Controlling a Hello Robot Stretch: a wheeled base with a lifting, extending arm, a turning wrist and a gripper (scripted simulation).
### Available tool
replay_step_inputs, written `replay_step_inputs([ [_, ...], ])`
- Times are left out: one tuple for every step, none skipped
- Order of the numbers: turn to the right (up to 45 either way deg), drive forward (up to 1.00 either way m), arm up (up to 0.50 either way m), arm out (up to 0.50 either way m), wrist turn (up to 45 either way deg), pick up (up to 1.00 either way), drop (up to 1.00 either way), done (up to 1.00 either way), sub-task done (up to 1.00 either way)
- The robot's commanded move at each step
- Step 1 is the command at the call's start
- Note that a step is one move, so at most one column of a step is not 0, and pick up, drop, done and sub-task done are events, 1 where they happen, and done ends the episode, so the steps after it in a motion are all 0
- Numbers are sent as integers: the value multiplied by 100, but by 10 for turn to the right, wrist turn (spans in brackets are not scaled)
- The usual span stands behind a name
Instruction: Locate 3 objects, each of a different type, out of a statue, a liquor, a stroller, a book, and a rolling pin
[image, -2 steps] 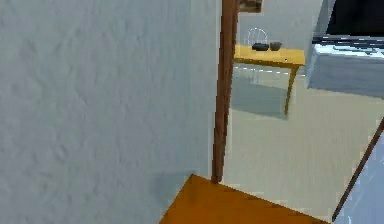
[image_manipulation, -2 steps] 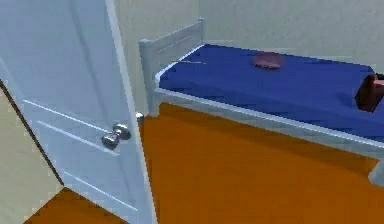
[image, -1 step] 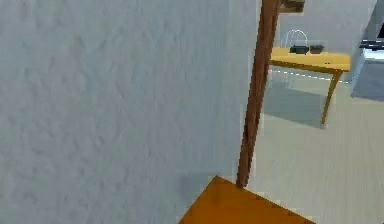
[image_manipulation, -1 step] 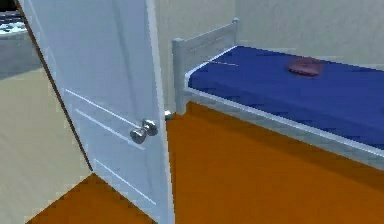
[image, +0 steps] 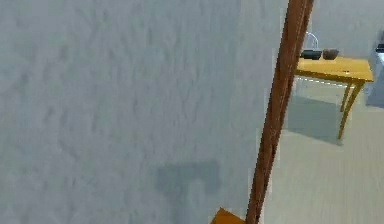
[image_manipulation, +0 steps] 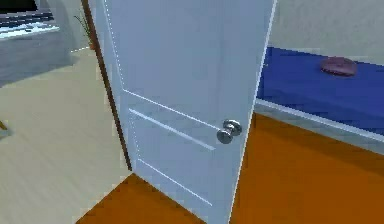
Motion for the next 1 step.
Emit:
replay_step_inputs([
  [390, 0, 0, 0, 0, 0, 0, 0, 0],
])
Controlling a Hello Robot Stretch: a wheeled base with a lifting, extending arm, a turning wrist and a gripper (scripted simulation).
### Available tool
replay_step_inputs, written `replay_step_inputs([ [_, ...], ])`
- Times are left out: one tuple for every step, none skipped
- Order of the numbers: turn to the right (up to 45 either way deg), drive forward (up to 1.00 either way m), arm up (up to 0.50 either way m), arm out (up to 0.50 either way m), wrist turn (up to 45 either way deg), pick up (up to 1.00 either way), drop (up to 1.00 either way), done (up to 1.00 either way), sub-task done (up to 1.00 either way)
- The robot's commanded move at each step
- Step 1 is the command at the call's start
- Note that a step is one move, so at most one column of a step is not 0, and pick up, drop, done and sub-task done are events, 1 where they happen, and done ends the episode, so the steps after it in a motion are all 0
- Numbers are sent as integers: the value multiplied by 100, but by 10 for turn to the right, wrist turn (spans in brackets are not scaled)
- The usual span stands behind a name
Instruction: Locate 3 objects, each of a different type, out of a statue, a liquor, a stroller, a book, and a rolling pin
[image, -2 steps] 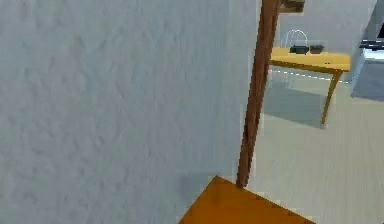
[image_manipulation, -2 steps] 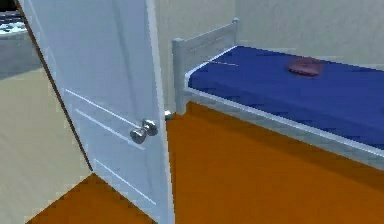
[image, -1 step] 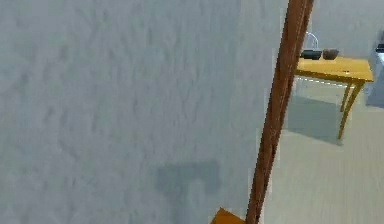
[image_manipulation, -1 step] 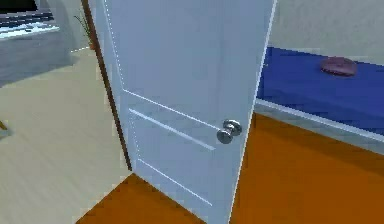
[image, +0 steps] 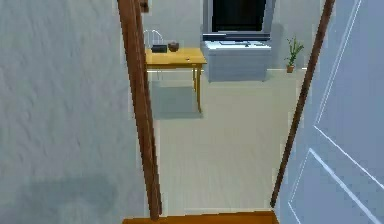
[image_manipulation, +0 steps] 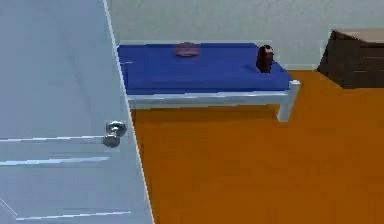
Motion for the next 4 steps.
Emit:
replay_step_inputs([
  [0, 100, 0, 0, 0, 0, 0, 0, 0],
  [150, 0, 0, 0, 0, 0, 0, 0, 0],
  [0, 20, 0, 0, 0, 0, 0, 0, 0],
  [300, 0, 0, 0, 0, 0, 0, 0, 0],
])
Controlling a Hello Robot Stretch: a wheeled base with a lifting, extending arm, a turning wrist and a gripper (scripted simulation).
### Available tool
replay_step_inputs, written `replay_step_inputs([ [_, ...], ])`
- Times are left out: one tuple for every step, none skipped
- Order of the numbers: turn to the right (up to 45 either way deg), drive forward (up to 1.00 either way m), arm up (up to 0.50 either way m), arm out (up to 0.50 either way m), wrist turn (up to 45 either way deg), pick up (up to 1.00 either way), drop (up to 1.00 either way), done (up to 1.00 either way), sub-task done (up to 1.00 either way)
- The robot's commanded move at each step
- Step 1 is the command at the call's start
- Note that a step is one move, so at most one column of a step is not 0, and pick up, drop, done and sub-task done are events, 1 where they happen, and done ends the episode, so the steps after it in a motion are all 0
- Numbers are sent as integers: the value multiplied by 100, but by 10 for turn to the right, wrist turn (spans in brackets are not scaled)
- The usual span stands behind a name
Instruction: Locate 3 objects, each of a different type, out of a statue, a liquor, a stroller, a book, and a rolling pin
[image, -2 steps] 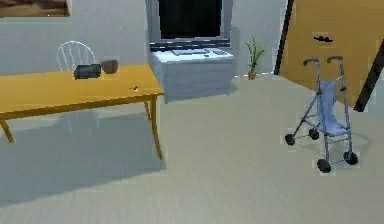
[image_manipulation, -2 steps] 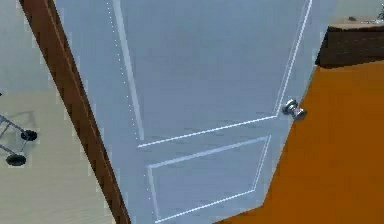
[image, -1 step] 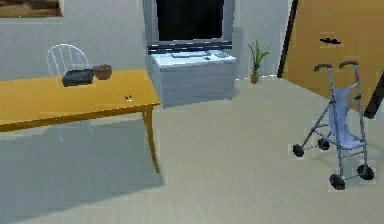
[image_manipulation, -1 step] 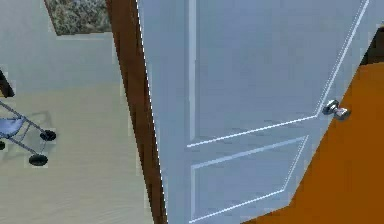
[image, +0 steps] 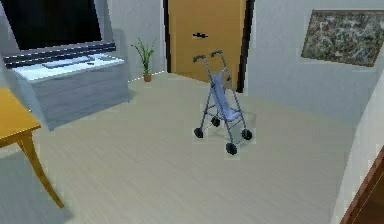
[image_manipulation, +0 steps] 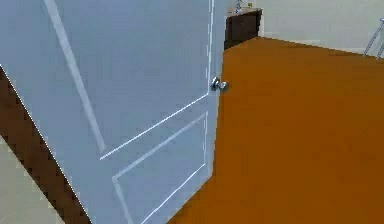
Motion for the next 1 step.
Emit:
replay_step_inputs([
  [0, 50, 0, 0, 0, 0, 0, 0, 0],
])
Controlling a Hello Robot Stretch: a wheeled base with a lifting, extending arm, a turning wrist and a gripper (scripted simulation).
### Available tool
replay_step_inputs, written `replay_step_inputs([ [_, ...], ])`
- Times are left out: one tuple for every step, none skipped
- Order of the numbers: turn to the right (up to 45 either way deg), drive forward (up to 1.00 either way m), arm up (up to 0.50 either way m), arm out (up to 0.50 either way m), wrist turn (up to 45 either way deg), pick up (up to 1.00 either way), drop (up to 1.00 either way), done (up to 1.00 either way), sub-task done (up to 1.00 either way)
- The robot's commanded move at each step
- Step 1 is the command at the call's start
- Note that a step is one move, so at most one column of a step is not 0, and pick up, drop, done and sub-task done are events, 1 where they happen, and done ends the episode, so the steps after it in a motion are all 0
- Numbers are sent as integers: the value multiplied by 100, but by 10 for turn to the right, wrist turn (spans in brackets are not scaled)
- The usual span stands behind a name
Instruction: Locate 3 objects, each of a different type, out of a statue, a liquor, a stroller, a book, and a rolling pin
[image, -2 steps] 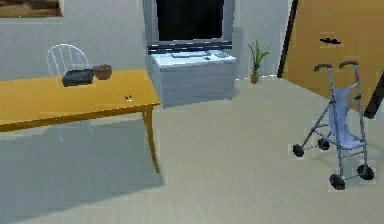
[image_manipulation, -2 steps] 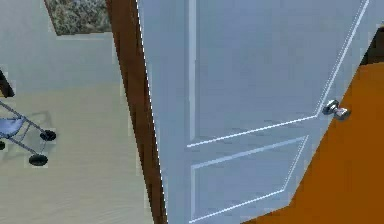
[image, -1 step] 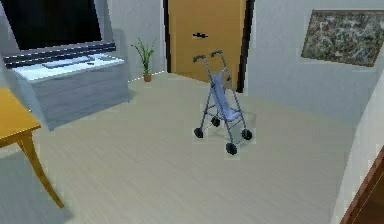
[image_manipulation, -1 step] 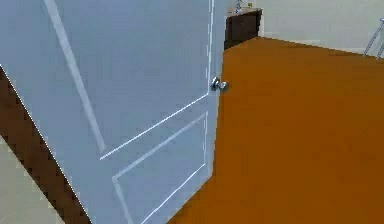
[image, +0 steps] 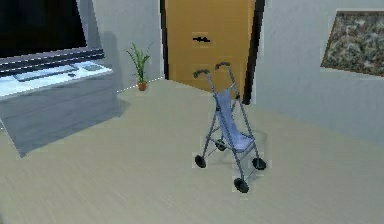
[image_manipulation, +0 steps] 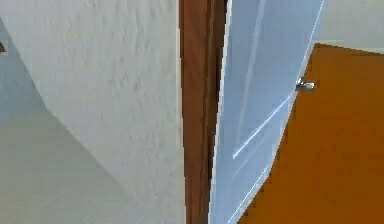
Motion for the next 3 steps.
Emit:
replay_step_inputs([
  [450, 0, 0, 0, 0, 0, 0, 0, 0],
  [0, 80, 0, 0, 0, 0, 0, 0, 0],
  [-450, 0, 0, 0, 0, 0, 0, 0, 0],
])
